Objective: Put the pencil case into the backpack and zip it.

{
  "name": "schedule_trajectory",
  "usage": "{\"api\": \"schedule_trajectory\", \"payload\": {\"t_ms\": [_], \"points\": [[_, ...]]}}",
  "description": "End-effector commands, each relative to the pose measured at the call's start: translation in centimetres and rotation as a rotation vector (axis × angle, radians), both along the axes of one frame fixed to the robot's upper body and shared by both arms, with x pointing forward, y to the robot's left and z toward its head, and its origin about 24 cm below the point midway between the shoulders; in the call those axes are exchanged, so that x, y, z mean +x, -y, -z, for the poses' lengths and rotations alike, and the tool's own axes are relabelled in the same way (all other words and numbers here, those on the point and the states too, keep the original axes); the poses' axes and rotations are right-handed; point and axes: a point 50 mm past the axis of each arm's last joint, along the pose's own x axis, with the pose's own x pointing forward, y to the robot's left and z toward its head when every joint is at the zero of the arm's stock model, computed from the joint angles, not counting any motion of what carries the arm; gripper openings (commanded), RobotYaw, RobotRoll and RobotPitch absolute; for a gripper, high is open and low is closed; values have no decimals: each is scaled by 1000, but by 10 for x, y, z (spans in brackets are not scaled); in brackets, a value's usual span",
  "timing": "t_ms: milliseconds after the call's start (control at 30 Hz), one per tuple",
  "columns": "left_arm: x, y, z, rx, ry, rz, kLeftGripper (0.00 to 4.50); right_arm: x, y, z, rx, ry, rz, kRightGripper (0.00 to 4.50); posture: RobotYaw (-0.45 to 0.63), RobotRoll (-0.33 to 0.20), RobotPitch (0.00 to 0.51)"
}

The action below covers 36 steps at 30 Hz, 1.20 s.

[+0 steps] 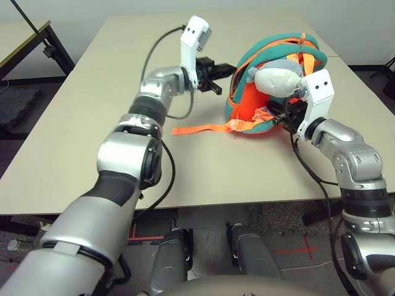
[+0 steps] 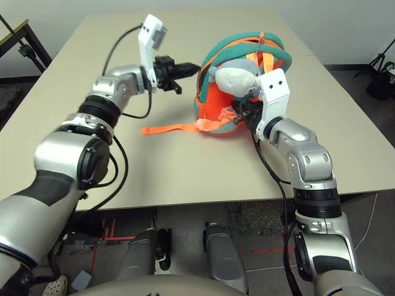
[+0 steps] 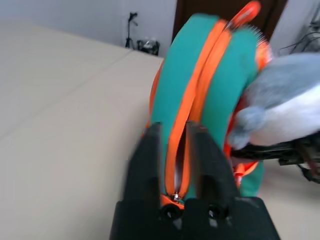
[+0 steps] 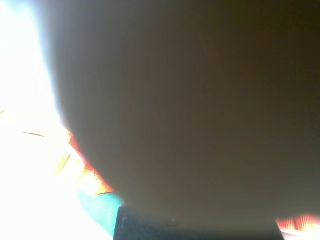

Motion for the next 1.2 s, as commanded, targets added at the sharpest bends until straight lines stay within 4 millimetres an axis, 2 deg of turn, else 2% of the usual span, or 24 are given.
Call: {"api": "schedule_trajectory", "payload": {"t_ms": [33, 133, 200, 333, 500, 967, 1200], "points": [[-8, 1, -21, -2, 55, 69, 2575, 1, -9, 12, -3, -55, -39, 326, -224, 0, 78], [-14, 4, -28, 12, 85, 114, 3825, 1, -9, 12, -3, -55, -40, 326, -225, 0, 78], [-20, 9, -33, 22, 108, 158, 4469, 1, -8, 12, -3, -54, -41, 326, -229, 0, 77], [-33, 24, -36, 57, 138, 249, 4500, 1, -8, 12, -4, -54, -38, 326, -234, 0, 76], [-40, 39, -30, 106, 145, 304, 4500, 0, -7, 12, -4, -55, -33, 326, -242, 0, 74], [-27, 76, -1, 225, 142, 270, 4500, 0, -8, 12, 0, -50, -29, 326, -257, 0, 73], [-23, 82, 7, 268, 147, 252, 4500, 0, -9, 12, 1, -49, -27, 326, -261, 0, 73]]}}
